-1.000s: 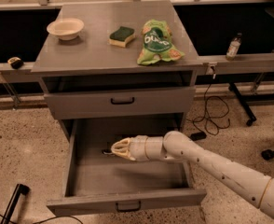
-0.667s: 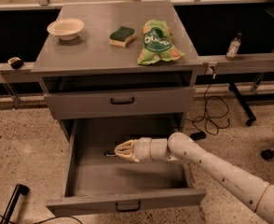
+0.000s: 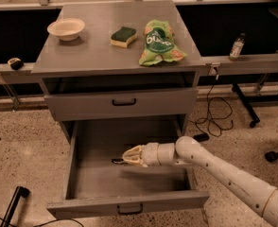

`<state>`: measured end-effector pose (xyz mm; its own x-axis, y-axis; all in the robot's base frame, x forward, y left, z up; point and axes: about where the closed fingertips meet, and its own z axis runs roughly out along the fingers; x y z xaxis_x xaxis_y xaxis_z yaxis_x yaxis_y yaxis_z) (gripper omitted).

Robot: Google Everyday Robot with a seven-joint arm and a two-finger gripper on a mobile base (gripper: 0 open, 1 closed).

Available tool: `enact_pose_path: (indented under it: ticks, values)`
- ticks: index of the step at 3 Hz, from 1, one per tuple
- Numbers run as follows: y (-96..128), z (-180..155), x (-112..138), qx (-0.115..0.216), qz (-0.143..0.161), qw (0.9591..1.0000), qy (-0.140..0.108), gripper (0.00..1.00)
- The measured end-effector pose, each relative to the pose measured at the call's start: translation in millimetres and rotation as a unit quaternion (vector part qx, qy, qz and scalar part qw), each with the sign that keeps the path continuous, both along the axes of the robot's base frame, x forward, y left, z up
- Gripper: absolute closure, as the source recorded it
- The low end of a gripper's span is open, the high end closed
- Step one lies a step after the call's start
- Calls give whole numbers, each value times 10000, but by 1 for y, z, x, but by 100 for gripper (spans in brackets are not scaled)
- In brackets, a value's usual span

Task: Place rxbar chocolate into middle drawer

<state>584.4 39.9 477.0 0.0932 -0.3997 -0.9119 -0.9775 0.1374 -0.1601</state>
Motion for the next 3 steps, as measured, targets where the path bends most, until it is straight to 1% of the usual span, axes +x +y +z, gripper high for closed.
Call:
enact_pose_path:
  ticks: [1, 2, 3]
  values:
    - [-1, -1, 0, -13, -11, 10000, 20, 11]
    - [-1, -2, 0, -13, -11, 10000, 20, 0]
    - [-1, -2, 0, -13, -11, 10000, 20, 0]
